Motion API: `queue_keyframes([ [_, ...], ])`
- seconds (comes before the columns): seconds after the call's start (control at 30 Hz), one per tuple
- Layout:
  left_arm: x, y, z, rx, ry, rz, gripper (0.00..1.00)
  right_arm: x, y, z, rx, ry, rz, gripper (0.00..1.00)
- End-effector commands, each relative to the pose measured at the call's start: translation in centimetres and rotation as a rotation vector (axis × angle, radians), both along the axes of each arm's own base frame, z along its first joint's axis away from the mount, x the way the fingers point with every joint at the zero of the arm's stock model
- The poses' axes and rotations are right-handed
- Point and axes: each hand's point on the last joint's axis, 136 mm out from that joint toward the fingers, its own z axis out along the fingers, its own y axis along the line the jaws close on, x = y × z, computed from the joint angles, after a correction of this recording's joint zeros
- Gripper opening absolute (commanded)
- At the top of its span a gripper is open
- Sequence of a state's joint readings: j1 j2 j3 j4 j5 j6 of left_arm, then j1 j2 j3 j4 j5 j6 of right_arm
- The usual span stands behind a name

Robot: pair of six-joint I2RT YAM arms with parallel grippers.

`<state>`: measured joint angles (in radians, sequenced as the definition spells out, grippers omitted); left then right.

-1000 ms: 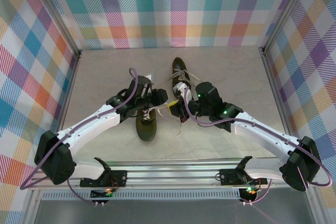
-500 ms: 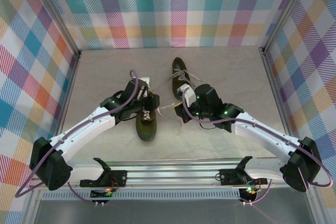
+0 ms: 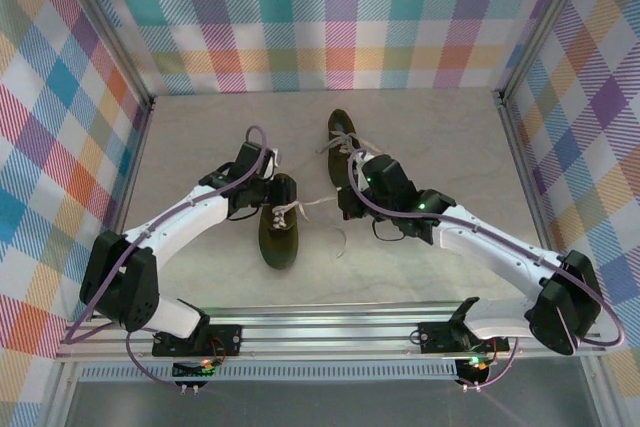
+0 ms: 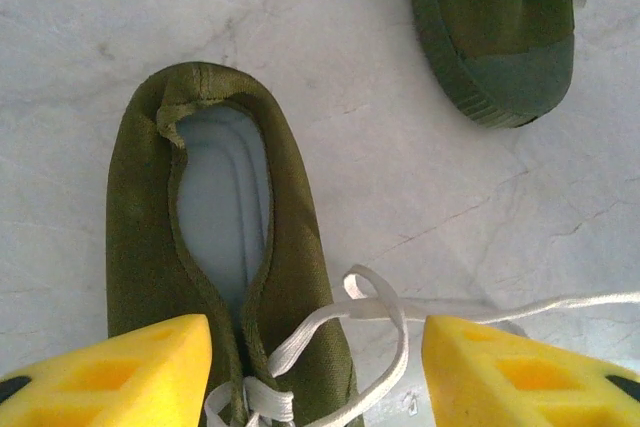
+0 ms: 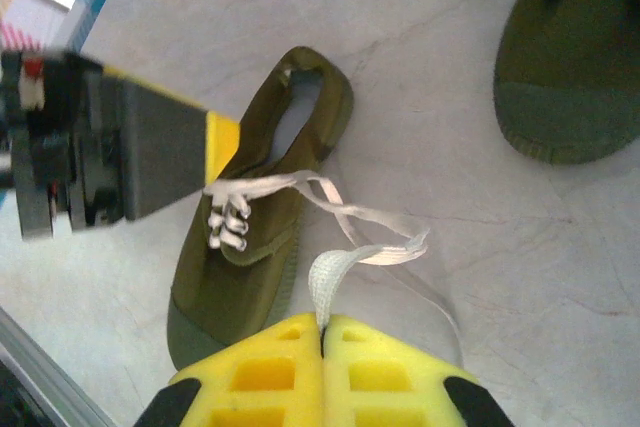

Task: Tie the shoes

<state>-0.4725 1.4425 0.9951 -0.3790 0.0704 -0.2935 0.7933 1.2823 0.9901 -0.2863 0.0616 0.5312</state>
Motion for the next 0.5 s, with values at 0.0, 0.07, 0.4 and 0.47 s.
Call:
queue_keyframes([
  [0.0, -0.2, 0.8, -0.1, -0.040, -0.017, 0.041, 0.56, 2.3, 1.1, 2.5, 0.153, 0.052, -0.172, 0.00],
  [0.07, -0.2, 2.2, 0.6, -0.049, -0.051, 0.106, 0.56, 3.2, 2.0, 2.6, 0.183, 0.101, -0.222, 0.00],
  [0.4, -3.1, 6.9, 2.4, -0.034, -0.163, 0.278, 0.62, 8.3, 7.7, 0.1, 0.114, 0.232, -0.267, 0.00],
  [0.47, -3.3, 7.0, 2.2, -0.036, -0.163, 0.282, 0.62, 9.0, 8.9, -0.4, 0.113, 0.252, -0.257, 0.00],
])
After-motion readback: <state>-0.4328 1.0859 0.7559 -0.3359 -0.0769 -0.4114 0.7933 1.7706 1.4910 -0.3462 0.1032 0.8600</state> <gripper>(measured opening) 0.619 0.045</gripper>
